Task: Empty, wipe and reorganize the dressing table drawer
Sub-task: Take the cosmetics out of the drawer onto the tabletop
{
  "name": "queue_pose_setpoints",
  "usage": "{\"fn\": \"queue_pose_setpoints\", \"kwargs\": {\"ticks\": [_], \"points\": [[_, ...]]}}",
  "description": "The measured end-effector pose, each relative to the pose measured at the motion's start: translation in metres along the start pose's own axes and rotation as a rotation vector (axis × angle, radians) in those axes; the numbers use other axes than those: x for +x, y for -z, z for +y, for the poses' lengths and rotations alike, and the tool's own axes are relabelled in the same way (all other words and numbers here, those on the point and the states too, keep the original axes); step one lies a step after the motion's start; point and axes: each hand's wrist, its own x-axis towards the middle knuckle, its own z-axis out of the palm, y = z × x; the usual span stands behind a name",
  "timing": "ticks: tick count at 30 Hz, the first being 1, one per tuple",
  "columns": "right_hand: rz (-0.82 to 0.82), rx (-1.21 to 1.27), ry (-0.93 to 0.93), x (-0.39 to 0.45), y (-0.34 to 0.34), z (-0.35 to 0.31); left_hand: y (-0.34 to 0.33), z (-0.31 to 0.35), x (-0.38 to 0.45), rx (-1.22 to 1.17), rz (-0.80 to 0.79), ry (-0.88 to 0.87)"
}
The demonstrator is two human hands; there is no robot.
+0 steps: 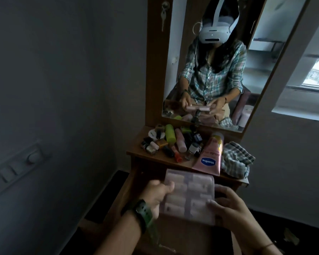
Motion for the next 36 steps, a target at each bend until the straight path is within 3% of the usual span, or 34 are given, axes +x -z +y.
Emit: {"fn": "queue_pose_setpoints", "kwargs": {"ticks": [4, 8, 12, 18, 25, 32, 36], "points": [[-0.098, -0.190, 0.216, 0.022, -0.020, -0.060, 0.007, 0.067, 0.009, -0.077, 0.048, -0.119], [0.061, -0.754, 0.421, 0.088, -0.041, -0.118, 0.015, 0.119, 0.049, 0.143, 0.216, -0.342], [0.009, -1.000, 0.262, 0.144, -0.059, -0.151, 0.016, 0.147, 0.088, 0.424, 0.345, -0.366], [0.045, -1.070, 0.162, 0.177, -0.066, -0.147, 0.012, 0.156, 0.111, 0.819, 0.247, -0.367], [0.122, -1.289, 0.215, 0.184, -0.074, -0.143, 0.014, 0.141, 0.131, 0.856, 0.241, -0.443], [0.185, -1.330, 0.321, 0.180, -0.077, -0.141, 0.015, 0.135, 0.148, 0.986, 0.323, -0.400], [0.168, -1.357, 0.381, 0.172, -0.078, -0.142, 0.014, 0.135, 0.147, 0.946, 0.348, -0.436]]}}
